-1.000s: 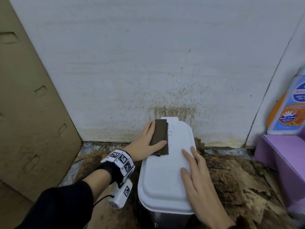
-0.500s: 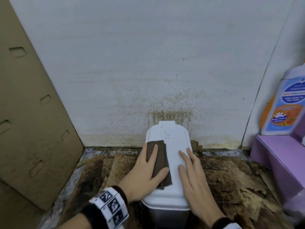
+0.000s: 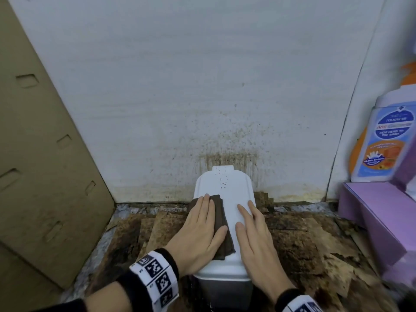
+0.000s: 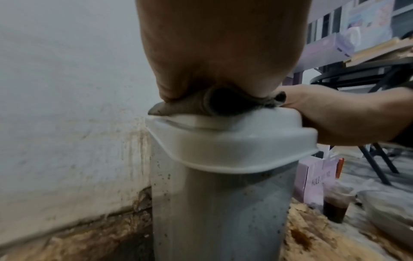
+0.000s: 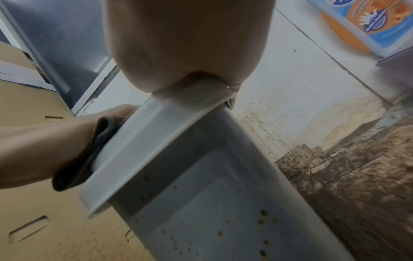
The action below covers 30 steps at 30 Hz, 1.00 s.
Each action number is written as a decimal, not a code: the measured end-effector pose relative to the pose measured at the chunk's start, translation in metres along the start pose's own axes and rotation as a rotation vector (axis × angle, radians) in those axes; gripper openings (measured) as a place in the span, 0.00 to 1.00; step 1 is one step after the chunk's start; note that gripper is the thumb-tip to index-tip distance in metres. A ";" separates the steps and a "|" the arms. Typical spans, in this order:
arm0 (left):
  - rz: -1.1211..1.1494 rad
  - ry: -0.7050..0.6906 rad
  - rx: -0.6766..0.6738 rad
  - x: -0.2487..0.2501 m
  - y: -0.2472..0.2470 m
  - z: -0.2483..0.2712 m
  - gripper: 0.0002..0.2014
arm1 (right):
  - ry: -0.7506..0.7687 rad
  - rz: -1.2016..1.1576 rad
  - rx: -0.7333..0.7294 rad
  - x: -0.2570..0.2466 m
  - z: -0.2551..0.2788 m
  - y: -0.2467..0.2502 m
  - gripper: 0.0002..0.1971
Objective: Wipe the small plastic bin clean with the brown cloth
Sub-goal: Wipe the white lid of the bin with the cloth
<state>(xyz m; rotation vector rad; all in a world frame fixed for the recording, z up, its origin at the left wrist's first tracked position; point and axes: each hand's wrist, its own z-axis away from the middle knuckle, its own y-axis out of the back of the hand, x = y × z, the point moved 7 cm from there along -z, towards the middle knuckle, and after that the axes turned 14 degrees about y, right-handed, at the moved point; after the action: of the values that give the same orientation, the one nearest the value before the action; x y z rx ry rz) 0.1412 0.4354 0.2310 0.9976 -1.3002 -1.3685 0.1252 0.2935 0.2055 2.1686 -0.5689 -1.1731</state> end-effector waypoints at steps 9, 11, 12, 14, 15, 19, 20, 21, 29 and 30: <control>0.017 -0.053 -0.073 0.004 0.007 -0.051 0.34 | -0.060 -0.069 0.032 0.004 -0.002 -0.002 0.28; 0.028 -0.062 -0.091 0.005 0.010 -0.061 0.34 | -0.072 -0.072 0.019 0.003 -0.003 -0.003 0.26; 0.023 -0.064 -0.100 0.005 0.011 -0.066 0.34 | -0.095 -0.089 0.017 0.004 -0.004 -0.003 0.25; 0.022 -0.059 -0.118 0.005 0.013 -0.076 0.34 | -0.126 -0.115 0.013 0.006 -0.005 -0.005 0.26; 0.023 -0.056 -0.125 0.005 0.015 -0.081 0.34 | -0.135 -0.117 0.012 0.008 -0.005 -0.006 0.27; 0.036 -0.036 -0.138 0.004 0.021 -0.107 0.33 | -0.162 -0.114 0.023 0.013 -0.008 -0.009 0.34; 0.046 -0.026 -0.147 0.004 0.022 -0.113 0.34 | -0.161 -0.116 0.029 0.015 -0.009 -0.009 0.36; 0.053 -0.016 -0.158 0.003 0.022 -0.120 0.34 | -0.159 -0.114 0.031 0.017 -0.010 -0.010 0.38; 0.034 0.008 -0.193 -0.002 0.029 -0.166 0.35 | -0.173 -0.078 -0.008 0.020 -0.013 -0.011 0.39; 0.032 0.011 -0.189 -0.002 0.029 -0.169 0.35 | -0.171 -0.082 -0.006 0.019 -0.014 -0.011 0.39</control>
<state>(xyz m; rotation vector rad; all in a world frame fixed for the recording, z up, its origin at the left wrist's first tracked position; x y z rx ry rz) 0.3089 0.4043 0.2437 0.8507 -1.1497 -1.4310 0.1476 0.2940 0.1925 2.1165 -0.5520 -1.4122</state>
